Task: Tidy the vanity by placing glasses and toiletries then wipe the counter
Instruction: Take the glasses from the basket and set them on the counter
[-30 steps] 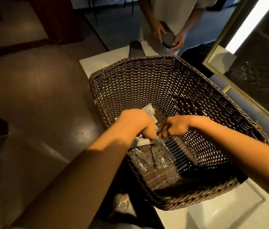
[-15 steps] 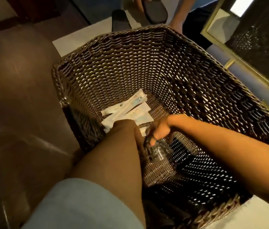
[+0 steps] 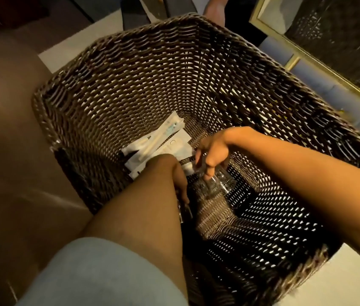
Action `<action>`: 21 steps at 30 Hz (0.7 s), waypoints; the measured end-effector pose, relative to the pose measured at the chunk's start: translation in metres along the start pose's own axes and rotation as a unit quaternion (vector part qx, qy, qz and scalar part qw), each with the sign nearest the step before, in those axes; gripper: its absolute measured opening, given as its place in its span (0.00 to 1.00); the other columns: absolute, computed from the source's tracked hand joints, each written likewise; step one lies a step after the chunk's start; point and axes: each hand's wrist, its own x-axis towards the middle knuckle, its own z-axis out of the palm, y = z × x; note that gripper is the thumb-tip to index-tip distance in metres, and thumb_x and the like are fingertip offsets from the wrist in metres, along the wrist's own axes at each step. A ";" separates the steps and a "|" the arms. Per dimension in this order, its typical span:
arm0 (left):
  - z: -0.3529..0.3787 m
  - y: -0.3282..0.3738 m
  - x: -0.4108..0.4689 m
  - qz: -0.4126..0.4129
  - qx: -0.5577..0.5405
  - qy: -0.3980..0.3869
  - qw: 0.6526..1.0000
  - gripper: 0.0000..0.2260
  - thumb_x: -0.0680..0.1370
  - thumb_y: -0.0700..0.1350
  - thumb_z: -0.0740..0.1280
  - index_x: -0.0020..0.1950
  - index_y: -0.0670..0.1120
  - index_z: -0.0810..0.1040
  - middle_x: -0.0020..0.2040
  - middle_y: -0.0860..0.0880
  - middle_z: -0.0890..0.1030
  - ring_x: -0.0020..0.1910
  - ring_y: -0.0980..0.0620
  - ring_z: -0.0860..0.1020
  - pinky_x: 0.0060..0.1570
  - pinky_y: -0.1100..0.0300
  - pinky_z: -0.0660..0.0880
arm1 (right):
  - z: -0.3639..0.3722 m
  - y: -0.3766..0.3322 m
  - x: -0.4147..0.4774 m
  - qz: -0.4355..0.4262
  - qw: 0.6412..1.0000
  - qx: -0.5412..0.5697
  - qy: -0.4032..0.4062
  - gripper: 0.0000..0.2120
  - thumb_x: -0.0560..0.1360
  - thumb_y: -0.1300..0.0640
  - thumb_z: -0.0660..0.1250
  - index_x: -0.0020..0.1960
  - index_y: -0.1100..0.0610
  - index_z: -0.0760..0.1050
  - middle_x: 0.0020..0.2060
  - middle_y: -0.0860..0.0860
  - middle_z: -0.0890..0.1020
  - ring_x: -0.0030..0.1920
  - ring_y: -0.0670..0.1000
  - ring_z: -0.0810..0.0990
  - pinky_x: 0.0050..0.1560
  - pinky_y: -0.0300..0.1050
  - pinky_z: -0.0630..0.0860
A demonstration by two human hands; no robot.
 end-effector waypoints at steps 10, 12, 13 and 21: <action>-0.007 0.004 -0.051 0.079 0.011 0.154 0.985 0.18 0.78 0.47 0.71 0.67 0.45 0.80 0.69 0.46 0.77 0.69 0.42 0.75 0.72 0.44 0.71 | -0.013 0.003 -0.067 -0.027 0.984 -0.004 0.177 0.21 0.75 0.58 0.72 0.67 0.56 0.74 0.47 0.47 0.80 0.46 0.50 0.79 0.52 0.41 0.77; -0.003 0.005 -0.062 0.099 -0.025 0.199 0.975 0.15 0.77 0.41 0.71 0.64 0.44 0.81 0.67 0.43 0.79 0.67 0.39 0.77 0.69 0.42 0.73 | -0.005 0.007 -0.089 -0.032 0.966 -0.021 0.257 0.21 0.75 0.53 0.72 0.67 0.52 0.75 0.45 0.45 0.78 0.47 0.49 0.76 0.50 0.38 0.71; 0.001 0.006 -0.069 0.112 -0.041 0.226 0.967 0.14 0.77 0.40 0.72 0.62 0.44 0.82 0.65 0.42 0.79 0.65 0.39 0.78 0.67 0.43 0.75 | 0.001 0.009 -0.100 -0.036 0.954 -0.023 0.297 0.22 0.75 0.51 0.72 0.68 0.50 0.75 0.46 0.46 0.78 0.49 0.49 0.76 0.52 0.38 0.70; 0.049 0.011 -0.137 0.211 -0.110 0.436 0.868 0.21 0.70 0.45 0.79 0.63 0.52 0.81 0.60 0.50 0.79 0.55 0.49 0.77 0.59 0.51 0.79 | 0.051 0.022 -0.188 -0.098 0.832 0.042 0.545 0.26 0.68 0.43 0.77 0.64 0.45 0.78 0.59 0.49 0.83 0.60 0.52 0.80 0.65 0.45 0.72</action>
